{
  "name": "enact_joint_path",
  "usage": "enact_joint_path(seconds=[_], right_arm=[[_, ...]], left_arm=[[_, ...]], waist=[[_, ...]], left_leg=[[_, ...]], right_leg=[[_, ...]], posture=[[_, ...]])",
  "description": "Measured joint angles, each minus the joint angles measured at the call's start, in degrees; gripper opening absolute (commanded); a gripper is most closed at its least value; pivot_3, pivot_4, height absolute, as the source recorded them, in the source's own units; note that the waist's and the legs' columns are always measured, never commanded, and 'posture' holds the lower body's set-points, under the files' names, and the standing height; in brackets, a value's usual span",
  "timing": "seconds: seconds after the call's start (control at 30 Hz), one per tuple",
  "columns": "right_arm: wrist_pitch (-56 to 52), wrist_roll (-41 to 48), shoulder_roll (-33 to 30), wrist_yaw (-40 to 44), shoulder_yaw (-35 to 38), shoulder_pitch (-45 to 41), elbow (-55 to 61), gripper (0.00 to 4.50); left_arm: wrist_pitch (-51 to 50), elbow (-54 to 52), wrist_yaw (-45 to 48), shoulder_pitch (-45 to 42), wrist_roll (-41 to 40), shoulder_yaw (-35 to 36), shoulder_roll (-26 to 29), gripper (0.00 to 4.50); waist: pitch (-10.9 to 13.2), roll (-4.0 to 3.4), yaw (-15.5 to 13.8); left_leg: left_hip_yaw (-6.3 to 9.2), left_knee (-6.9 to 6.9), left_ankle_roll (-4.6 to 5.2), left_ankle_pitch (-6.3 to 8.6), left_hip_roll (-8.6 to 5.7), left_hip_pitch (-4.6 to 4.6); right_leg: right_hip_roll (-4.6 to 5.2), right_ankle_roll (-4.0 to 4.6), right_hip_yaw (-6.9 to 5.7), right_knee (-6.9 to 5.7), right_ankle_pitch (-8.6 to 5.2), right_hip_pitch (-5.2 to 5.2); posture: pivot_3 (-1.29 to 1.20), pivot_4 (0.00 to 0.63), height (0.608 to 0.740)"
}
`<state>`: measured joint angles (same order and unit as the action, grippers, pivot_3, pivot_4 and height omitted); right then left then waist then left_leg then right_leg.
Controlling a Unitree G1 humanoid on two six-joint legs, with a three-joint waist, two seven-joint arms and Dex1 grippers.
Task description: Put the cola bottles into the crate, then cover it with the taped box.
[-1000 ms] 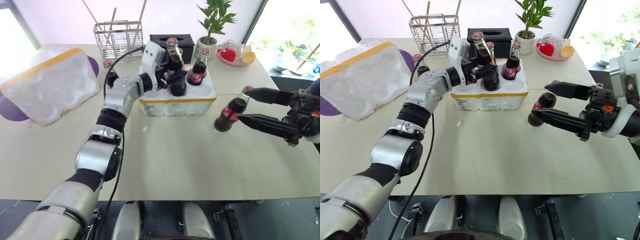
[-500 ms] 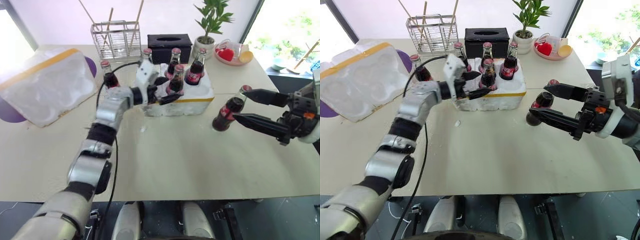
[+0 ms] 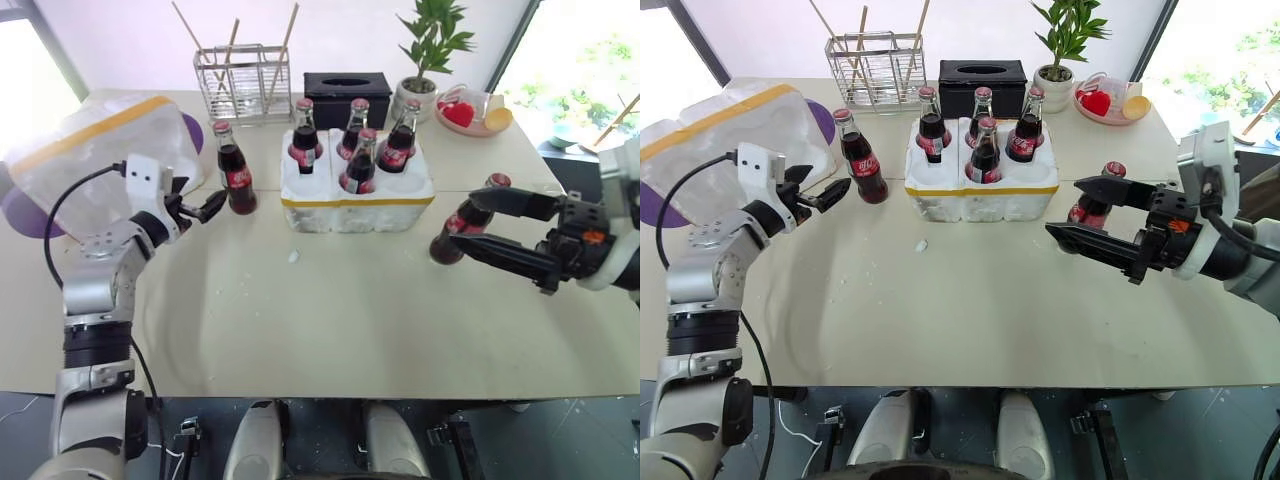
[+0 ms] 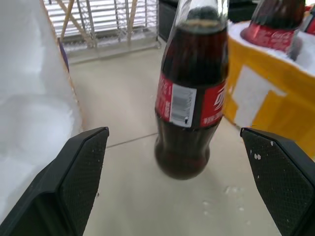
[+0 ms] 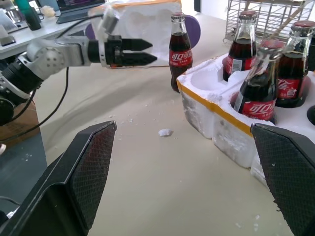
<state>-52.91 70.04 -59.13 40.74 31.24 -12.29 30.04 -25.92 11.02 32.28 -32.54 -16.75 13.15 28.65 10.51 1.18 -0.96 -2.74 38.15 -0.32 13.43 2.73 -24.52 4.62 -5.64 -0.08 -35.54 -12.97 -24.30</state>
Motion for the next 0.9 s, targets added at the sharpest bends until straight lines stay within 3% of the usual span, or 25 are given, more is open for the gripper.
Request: enact_joint_path(seconds=[0.17, 0.47, 0.53, 0.63, 0.8, 0.9], right_arm=[[0.5, -0.01, 0.11, -0.05, -1.53, -1.45, -0.89, 4.5], [0.82, 0.0, 0.79, -0.11, -3.48, -2.62, -1.29, 4.5], [0.82, 0.02, 0.8, -0.39, -3.49, -3.04, -1.54, 4.5], [0.82, 0.03, 0.82, -0.91, -3.48, -3.1, -1.57, 4.5], [0.82, 0.09, 1.21, -1.91, -3.06, -2.76, -1.26, 4.5], [0.82, 0.17, 1.48, -2.73, -2.38, -1.81, -0.91, 4.5]], left_arm=[[5.5, 8.52, 1.87, -7.8, 1.25, -3.19, -1.07, 4.48], [15.85, 34.2, 4.86, -20.14, 5.95, -6.92, -3.19, 4.48], [17.67, 38.11, 4.85, -21.53, 6.58, -6.98, -3.72, 3.97], [19.24, 39.46, 5.43, -22.17, 6.94, -6.96, -3.69, 2.79], [15.66, 33.2, 10.77, -19.0, 5.61, -6.96, -2.25, 2.7], [5.26, 22.24, 17.82, -14.56, -0.73, -6.81, -0.05, 2.7]], waist=[[0.0, 0.0, 0.19], [0.0, 0.01, 0.24], [0.0, 0.02, 0.24], [0.0, 0.02, 0.18], [0.01, 0.03, 0.26], [0.04, 0.04, 0.34]], left_leg=[[-0.02, -0.04, 0.0, 0.0, 0.0, 0.03], [-0.04, -0.08, 0.02, 0.01, 0.01, 0.01], [-0.05, -0.09, 0.02, 0.01, 0.01, 0.0], [-0.05, -0.09, 0.02, 0.01, 0.02, 0.0], [-0.05, -0.11, 0.02, 0.02, 0.02, -0.07], [-0.03, -0.13, 0.02, 0.02, 0.04, -0.26]], right_leg=[[-0.02, -0.01, 0.0, 0.0, 0.0, -0.01], [-0.04, -0.04, 0.0, 0.05, 0.02, -0.04], [-0.04, -0.04, 0.0, 0.05, 0.02, -0.04], [-0.02, -0.06, 0.0, 0.05, 0.03, -0.04], [0.0, -0.05, -0.01, 0.1, 0.03, -0.08], [-0.01, -0.15, 0.0, 0.06, 0.09, -0.28]], posture=[[0.0, 0.15, 0.74], [0.0, 0.15, 0.74], [0.0, 0.15, 0.74], [0.0, 0.15, 0.74], [0.0, 0.15, 0.74], [0.0, 0.15, 0.74]])
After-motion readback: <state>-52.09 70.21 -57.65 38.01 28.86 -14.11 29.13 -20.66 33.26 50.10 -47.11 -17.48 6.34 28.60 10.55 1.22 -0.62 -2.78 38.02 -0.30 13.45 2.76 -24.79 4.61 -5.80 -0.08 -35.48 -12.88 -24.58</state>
